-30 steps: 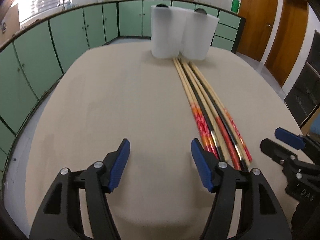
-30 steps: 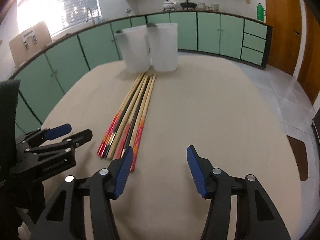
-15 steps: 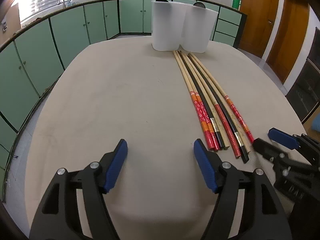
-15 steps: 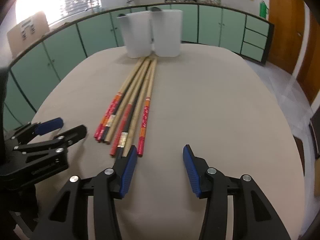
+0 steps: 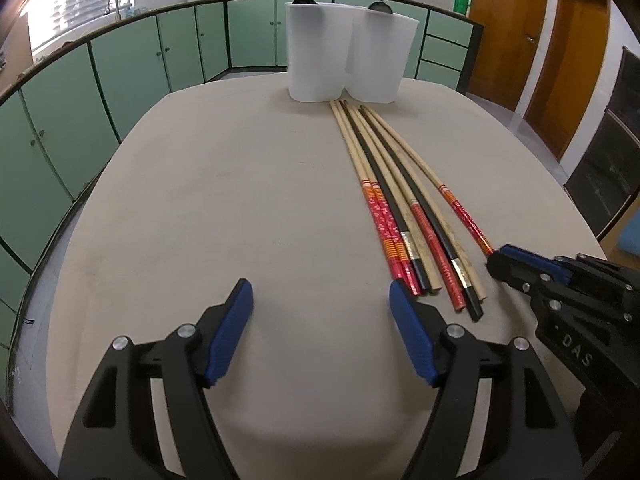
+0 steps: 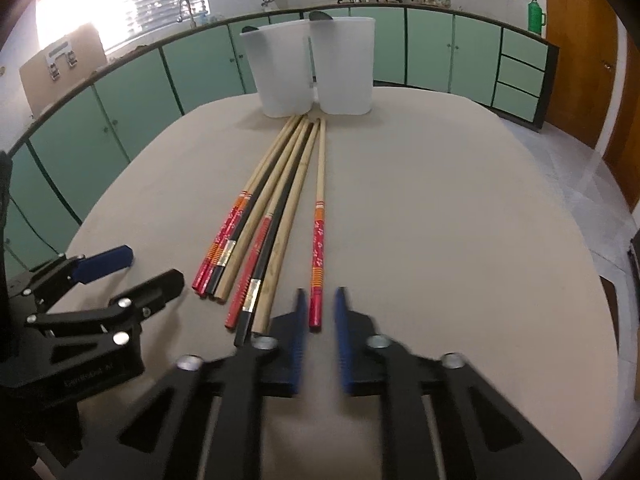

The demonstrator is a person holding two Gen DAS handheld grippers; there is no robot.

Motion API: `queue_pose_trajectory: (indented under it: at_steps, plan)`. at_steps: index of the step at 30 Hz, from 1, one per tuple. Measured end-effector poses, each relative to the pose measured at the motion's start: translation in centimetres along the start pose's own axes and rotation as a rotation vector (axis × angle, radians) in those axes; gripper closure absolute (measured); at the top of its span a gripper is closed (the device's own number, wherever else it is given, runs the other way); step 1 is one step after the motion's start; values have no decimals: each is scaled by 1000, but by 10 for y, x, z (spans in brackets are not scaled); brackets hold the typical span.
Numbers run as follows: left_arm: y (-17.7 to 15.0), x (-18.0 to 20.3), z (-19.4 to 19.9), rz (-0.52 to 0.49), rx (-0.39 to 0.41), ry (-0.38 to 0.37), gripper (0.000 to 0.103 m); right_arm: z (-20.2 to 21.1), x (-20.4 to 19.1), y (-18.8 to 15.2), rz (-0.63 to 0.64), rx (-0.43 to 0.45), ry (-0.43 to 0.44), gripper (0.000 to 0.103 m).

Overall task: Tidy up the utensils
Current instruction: 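Close the left tool on a red chopstick while the right tool holds its chopstick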

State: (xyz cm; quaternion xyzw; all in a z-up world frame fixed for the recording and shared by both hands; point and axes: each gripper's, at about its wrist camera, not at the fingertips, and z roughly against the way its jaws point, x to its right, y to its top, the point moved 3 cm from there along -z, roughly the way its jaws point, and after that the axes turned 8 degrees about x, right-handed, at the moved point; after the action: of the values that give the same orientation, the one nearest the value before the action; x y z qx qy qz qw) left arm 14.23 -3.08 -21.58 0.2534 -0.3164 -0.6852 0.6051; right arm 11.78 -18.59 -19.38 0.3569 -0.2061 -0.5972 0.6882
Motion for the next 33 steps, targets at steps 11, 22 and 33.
queue_pose_trajectory:
  at_steps: [11, 22, 33]
  plan:
    - [4, 8, -11, -16, -15, -1, 30, 2, 6, -1, 8, 4, -42, 97]
    - [5, 4, -12, 3, -17, 46, 40, 1, 6, 0, 11, 2, -41, 96]
    - [8, 12, -13, 12, -4, -23, 98, 3, 9, -1, -9, 11, -24, 97]
